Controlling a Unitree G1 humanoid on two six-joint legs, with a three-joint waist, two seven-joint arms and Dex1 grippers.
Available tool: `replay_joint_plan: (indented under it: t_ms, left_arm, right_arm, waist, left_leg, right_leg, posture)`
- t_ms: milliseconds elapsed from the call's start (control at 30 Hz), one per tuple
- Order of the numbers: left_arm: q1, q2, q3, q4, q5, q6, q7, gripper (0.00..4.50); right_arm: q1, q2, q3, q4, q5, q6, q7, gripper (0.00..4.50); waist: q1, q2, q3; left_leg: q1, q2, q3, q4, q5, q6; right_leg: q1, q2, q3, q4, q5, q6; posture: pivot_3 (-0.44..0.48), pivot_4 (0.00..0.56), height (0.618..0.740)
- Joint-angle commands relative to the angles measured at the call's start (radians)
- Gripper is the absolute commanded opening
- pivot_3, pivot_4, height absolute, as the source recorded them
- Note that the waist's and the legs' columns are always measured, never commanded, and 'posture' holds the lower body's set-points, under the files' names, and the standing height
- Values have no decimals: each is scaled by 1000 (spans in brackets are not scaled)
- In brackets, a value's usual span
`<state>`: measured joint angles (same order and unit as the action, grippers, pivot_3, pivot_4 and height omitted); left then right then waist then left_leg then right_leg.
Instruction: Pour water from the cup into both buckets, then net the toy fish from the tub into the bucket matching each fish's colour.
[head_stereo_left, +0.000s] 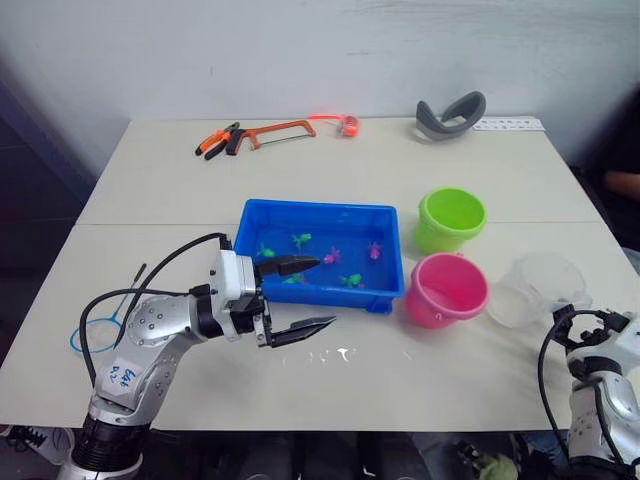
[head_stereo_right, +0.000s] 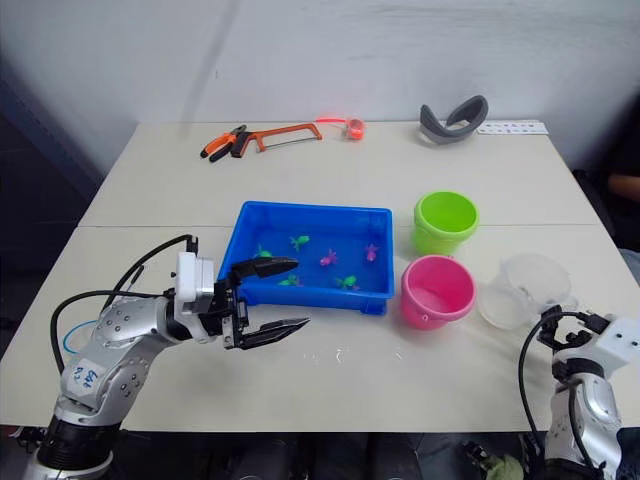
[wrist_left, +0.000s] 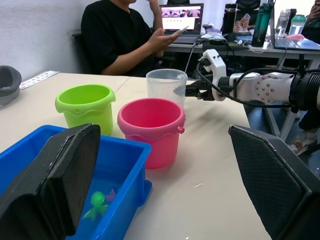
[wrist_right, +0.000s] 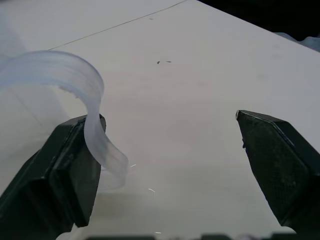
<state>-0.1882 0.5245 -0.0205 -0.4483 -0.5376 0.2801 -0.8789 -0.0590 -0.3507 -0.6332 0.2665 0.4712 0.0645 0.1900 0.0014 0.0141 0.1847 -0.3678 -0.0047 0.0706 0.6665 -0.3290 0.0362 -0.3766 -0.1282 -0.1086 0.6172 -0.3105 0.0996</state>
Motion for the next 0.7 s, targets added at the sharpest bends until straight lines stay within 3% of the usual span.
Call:
replay_joint_plan:
  t_ms: [33, 200, 500, 700]
  left_arm:
    - [-8, -1, 3, 3, 10, -30, -7, 4500]
    - [4, -1, 8, 9, 18, -48, -9, 4500]
    - [13, -11, 3, 32, 22, -71, -18, 4500]
    - [-25, -22, -19, 89, 21, -87, -69, 4500]
  right_arm:
    - [-4, -28, -12, 5, 7, -30, 28, 2692]
    - [16, -29, -25, -39, 13, -34, 45, 197]
    - [90, -92, -79, -274, 89, 11, 70, 90]
    - [189, -285, -54, -472, -52, 71, 110, 90]
  waist:
    - [0, 0, 0]
    - [0, 0, 0]
    - [-1, 2, 1]
    - [3, 3, 2]
  left_leg:
    - [0, 0, 0, 0, 0, 0]
    - [0, 0, 0, 0, 0, 0]
    - [0, 0, 0, 0, 0, 0]
    - [-1, 0, 0, -1, 0, 0]
  right_leg:
    - [0, 0, 0, 0, 0, 0]
    - [0, 0, 0, 0, 0, 0]
    - [0, -1, 0, -1, 0, 0]
    - [0, -1, -1, -5, 0, 0]
  posture:
    - [0, 150, 740]
    - [0, 150, 740]
    - [0, 150, 740]
    - [0, 150, 740]
